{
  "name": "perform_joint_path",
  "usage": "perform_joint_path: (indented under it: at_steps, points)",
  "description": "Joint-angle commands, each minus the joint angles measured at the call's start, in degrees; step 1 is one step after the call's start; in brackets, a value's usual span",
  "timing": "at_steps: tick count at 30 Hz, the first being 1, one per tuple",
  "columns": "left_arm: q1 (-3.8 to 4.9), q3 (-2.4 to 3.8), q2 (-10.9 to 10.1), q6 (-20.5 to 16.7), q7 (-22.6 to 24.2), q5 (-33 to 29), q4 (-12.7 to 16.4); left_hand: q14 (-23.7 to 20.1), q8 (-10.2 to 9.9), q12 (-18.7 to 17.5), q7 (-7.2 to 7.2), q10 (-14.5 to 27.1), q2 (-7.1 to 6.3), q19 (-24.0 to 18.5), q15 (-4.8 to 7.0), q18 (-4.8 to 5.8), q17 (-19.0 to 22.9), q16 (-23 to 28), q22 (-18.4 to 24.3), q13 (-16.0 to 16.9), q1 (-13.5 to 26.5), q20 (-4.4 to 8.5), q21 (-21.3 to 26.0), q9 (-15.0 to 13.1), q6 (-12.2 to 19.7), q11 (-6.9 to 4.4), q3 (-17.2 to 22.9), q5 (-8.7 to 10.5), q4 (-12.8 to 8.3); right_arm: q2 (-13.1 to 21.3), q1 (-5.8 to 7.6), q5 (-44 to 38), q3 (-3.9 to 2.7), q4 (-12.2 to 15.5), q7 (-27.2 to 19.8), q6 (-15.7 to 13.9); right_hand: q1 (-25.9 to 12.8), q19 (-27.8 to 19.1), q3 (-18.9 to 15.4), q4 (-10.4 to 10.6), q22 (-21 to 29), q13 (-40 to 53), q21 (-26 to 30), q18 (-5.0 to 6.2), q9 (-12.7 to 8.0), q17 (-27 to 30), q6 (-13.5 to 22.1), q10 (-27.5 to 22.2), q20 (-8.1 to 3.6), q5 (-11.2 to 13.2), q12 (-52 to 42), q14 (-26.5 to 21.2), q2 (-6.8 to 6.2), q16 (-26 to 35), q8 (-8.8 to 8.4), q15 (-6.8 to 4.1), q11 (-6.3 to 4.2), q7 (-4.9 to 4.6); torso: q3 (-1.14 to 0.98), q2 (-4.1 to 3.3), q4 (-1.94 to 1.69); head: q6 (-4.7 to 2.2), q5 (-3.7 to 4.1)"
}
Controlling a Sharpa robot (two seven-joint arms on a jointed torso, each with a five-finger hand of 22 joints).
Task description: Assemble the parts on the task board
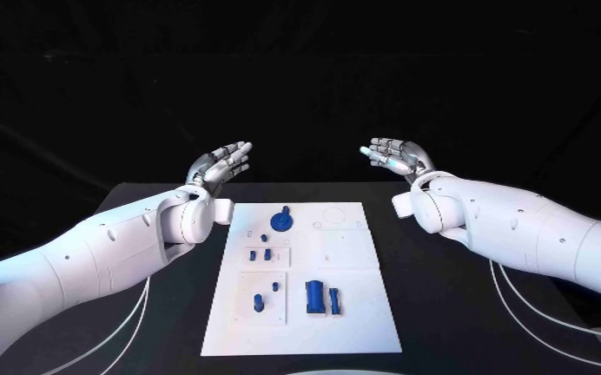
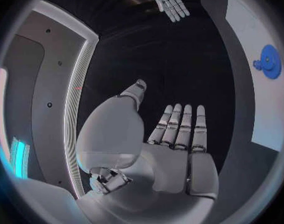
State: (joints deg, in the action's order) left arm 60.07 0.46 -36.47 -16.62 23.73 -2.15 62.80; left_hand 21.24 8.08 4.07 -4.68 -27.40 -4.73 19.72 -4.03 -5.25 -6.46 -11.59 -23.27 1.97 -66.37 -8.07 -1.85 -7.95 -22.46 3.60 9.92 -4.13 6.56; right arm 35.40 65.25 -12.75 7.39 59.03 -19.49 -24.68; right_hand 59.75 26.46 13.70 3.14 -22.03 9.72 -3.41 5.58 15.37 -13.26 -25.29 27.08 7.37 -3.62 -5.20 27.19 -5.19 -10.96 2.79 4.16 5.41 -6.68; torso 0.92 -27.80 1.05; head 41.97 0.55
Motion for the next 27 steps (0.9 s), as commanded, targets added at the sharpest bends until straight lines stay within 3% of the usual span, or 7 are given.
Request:
perform_joint_path:
  at_steps: [1,2,3,4,9,14,27]
  points:
    - [0.02,0.01,-0.4,-2.1,0.4,0.3,1.9,-21.2,-8.1,-4.1,4.68,27.4,4.73,-19.7,4.03,5.25,6.5,11.6,23.3,-2.0,21.2,8.07,1.9,7.9,22.5,-3.60,-9.9,4.13,-6.6,0.5,-0.30,0.6,-0.42,1.8,-0.6,-1.5,-18.9,-26.5,-13.7,-3.1,22.0,-9.7,3.4,-5.58,-15.4,13.3,25.3,-27.1,-7.37,3.6,5.2,-27.2,5.19,11.0,-2.79,-4.16,-5.41,6.68,-0.09,-0.52,-0.14,-0.98,-0.03]
    - [0.02,-0.01,-0.6,-2.9,0.6,0.4,2.7,-21.2,-8.1,-4.1,4.68,27.4,4.73,-19.7,4.03,5.25,6.5,11.6,23.3,-2.0,22.9,8.07,1.9,7.9,22.5,-3.60,-9.9,4.13,-6.6,0.8,-0.43,0.9,-0.61,2.6,-0.9,-2.0,-59.8,-26.5,-13.7,-3.1,22.0,-9.7,3.4,-5.58,-15.4,13.3,25.3,-27.1,-7.37,3.6,5.2,-27.2,5.19,11.0,-2.79,-4.16,-5.41,6.68,-0.14,-0.70,-0.20,-1.37,-0.06]
    - [0.02,-0.02,-0.9,-3.8,0.8,0.4,3.7,-21.2,-8.1,-4.1,4.68,27.4,4.73,-19.7,4.03,5.25,6.5,11.6,23.3,-2.0,24.6,8.07,1.9,7.9,22.5,-3.60,-9.9,4.13,-6.6,1.1,-0.59,1.3,-0.84,3.6,-1.2,-2.6,-59.8,-26.5,-13.7,-3.1,22.0,-9.7,3.4,-5.58,-15.4,13.3,25.3,-27.1,-7.37,3.6,5.2,-27.2,5.19,11.0,-2.79,-4.16,-5.41,6.68,-0.20,-0.90,-0.26,-1.85,-0.10]
    - [0.02,-0.04,-1.2,-4.9,1.0,0.5,4.7,-21.2,-8.1,-4.1,4.68,27.4,4.73,-19.7,4.03,5.25,6.5,11.6,23.3,-2.0,66.4,8.07,1.9,7.9,22.5,-3.60,-9.9,4.13,-6.6,1.4,-0.76,1.7,-1.08,4.6,-1.6,-3.2,-59.8,-26.5,-13.7,-3.1,22.0,-9.7,3.4,-5.58,-15.4,13.3,25.3,-27.1,-7.37,3.6,5.2,-27.2,5.19,11.0,-2.79,-4.16,-5.41,6.68,-0.27,-1.12,-0.33,-2.36,-0.14]
    - [0.05,-0.18,-3.6,-12.5,2.7,1.1,12.3,-21.2,-8.1,-4.1,4.68,27.4,4.73,-19.7,4.03,5.25,6.5,11.6,23.3,-2.0,66.4,8.07,1.9,7.9,22.5,-3.60,-9.9,4.13,-6.6,3.7,-2.01,4.9,-2.91,12.2,-4.1,-7.9,-59.8,-26.5,-13.7,-3.1,22.0,-9.7,3.4,-5.58,-15.4,13.3,25.3,-27.1,-7.37,3.6,5.2,-27.2,5.19,11.0,-2.79,-4.16,-5.41,6.68,-0.66,-2.50,-0.77,-5.56,-0.39]
    - [0.07,-0.33,-6.2,-20.9,4.6,1.7,20.6,-21.2,-8.1,-4.1,4.68,27.4,4.73,-19.7,4.03,5.25,6.5,11.6,23.3,-2.0,66.4,8.07,1.9,7.9,22.5,-3.60,-9.9,4.13,-6.6,6.5,-3.54,8.8,-5.14,21.5,-7.2,-13.7,-59.8,-26.5,-13.7,-3.1,22.0,-9.7,3.4,-5.58,-15.4,13.3,25.3,-27.1,-7.37,3.6,5.2,-27.2,5.19,11.0,-2.79,-4.16,-5.41,6.68,-0.89,-3.27,-1.02,-7.34,-0.53]
    - [0.09,-0.46,-8.2,-27.5,6.1,2.2,27.2,-21.2,-8.1,-4.1,4.68,27.4,4.73,-19.7,4.03,5.25,6.5,11.6,23.3,-2.0,66.4,8.07,1.9,7.9,22.5,-3.60,-9.9,4.13,-6.6,9.3,-5.09,12.7,-7.39,30.9,-10.3,-19.4,-59.8,-26.5,-13.7,-3.1,22.0,-9.7,3.4,-5.58,-15.4,13.3,25.3,-27.1,-7.37,3.6,5.2,-27.2,5.19,11.0,-2.79,-4.16,-5.41,6.68,-0.92,-3.38,-1.05,-7.60,-0.55]
